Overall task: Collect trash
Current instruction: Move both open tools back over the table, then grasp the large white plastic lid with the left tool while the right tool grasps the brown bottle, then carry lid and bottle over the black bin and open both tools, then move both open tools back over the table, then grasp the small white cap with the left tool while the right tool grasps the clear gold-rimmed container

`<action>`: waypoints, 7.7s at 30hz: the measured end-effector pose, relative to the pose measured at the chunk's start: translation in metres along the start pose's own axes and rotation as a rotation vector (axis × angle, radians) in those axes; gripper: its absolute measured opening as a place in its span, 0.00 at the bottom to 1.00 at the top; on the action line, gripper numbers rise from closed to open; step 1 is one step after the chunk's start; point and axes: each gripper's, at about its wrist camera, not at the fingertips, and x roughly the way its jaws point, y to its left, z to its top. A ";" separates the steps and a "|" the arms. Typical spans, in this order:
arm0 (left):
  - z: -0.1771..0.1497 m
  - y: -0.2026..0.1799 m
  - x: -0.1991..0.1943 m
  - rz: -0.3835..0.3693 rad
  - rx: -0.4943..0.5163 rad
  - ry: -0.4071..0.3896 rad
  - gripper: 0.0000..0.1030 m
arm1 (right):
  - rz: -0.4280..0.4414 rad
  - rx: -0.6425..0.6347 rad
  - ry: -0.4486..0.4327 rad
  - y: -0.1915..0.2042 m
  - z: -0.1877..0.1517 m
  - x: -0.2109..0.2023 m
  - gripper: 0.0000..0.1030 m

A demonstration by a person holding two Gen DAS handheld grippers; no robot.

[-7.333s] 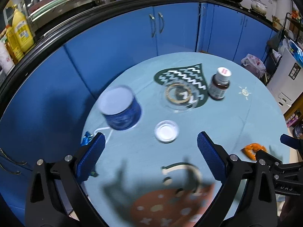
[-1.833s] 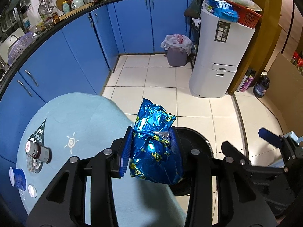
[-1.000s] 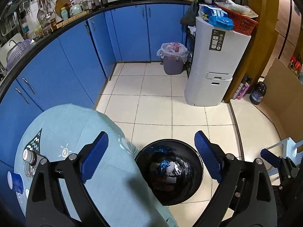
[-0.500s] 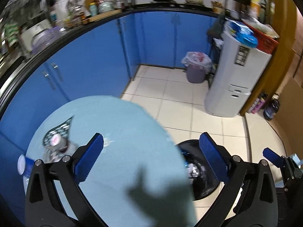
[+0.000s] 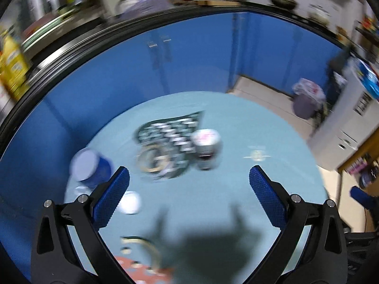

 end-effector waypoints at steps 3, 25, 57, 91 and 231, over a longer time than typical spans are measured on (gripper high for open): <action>-0.005 0.041 0.008 0.049 -0.054 0.006 0.97 | 0.018 -0.040 0.001 0.028 0.008 0.010 0.90; -0.011 0.173 0.109 0.080 -0.189 0.107 0.96 | 0.019 -0.199 0.028 0.158 0.063 0.107 0.90; -0.015 0.165 0.100 0.067 -0.200 0.083 0.74 | -0.001 -0.215 0.078 0.151 0.049 0.123 0.42; -0.012 -0.083 0.014 -0.148 0.171 -0.016 0.74 | -0.113 0.055 -0.049 -0.038 0.007 0.004 0.42; -0.042 0.178 0.106 0.026 -0.215 0.149 0.40 | 0.098 -0.331 0.155 0.223 0.032 0.148 0.86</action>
